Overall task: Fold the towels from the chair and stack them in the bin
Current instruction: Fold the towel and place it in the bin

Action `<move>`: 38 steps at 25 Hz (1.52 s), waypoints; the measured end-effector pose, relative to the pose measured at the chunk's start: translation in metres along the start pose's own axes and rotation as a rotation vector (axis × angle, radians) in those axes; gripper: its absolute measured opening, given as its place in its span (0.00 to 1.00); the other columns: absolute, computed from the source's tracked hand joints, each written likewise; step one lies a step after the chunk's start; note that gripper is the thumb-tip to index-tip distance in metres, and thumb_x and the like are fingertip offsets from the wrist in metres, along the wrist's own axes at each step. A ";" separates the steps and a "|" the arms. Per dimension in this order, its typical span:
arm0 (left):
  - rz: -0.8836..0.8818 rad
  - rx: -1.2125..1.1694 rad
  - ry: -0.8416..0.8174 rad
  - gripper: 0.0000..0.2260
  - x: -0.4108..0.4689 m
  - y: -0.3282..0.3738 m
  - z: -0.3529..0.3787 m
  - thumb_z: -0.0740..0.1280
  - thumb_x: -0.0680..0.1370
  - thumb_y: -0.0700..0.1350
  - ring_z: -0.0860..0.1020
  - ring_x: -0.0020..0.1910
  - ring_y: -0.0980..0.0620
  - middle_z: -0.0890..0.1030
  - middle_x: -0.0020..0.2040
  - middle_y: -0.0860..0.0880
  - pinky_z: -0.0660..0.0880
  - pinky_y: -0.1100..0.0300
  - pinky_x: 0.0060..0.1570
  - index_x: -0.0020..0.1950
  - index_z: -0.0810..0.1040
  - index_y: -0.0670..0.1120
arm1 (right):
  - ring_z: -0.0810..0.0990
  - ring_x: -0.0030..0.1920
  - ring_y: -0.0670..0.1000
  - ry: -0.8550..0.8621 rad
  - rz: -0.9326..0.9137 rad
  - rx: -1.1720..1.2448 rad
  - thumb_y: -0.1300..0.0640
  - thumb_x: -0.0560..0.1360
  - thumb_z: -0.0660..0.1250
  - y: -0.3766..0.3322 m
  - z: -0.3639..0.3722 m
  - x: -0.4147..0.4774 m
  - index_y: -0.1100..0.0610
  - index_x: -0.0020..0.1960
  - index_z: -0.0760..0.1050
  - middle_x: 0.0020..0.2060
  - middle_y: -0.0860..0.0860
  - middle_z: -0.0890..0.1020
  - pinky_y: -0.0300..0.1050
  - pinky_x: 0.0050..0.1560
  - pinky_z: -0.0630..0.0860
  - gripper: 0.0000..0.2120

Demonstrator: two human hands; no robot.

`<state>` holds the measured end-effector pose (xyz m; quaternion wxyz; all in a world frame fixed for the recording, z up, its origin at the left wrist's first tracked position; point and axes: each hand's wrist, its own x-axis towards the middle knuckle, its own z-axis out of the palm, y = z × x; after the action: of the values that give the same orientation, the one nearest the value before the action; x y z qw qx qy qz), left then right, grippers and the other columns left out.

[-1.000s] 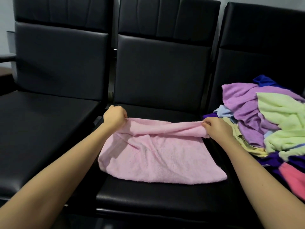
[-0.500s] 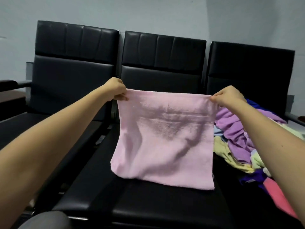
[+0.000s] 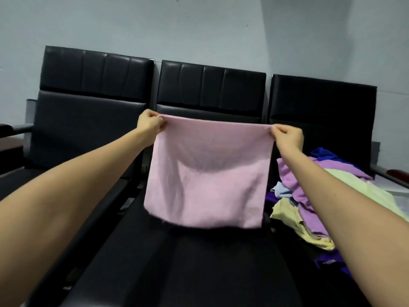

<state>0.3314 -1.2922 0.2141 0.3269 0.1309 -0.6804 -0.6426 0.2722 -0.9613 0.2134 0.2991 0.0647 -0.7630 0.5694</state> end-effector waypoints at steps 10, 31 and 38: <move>-0.046 0.738 -0.556 0.05 -0.054 0.020 -0.072 0.69 0.75 0.38 0.70 0.18 0.60 0.77 0.27 0.48 0.66 0.70 0.18 0.39 0.78 0.43 | 0.78 0.47 0.49 -0.549 -0.118 -0.585 0.60 0.73 0.71 0.006 -0.046 -0.031 0.62 0.51 0.83 0.42 0.52 0.83 0.36 0.44 0.73 0.09; 0.252 1.269 -0.789 0.23 -0.072 -0.172 0.023 0.62 0.77 0.48 0.67 0.69 0.44 0.69 0.71 0.46 0.66 0.51 0.67 0.72 0.66 0.48 | 0.79 0.46 0.56 -0.640 0.032 -0.657 0.55 0.75 0.62 0.138 0.055 -0.111 0.56 0.46 0.78 0.42 0.54 0.80 0.49 0.47 0.74 0.08; -0.184 1.411 -0.927 0.32 -0.099 -0.180 0.061 0.68 0.71 0.61 0.71 0.64 0.44 0.71 0.66 0.48 0.70 0.50 0.61 0.70 0.66 0.48 | 0.77 0.28 0.43 -1.716 0.673 -0.643 0.42 0.81 0.50 0.093 0.053 -0.146 0.58 0.45 0.78 0.32 0.48 0.83 0.33 0.31 0.72 0.25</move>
<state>0.3249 -1.2100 0.0161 -0.1967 0.0825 -0.9737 -0.0805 0.3297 -1.0126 0.0492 -0.5328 0.1514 -0.8191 0.1490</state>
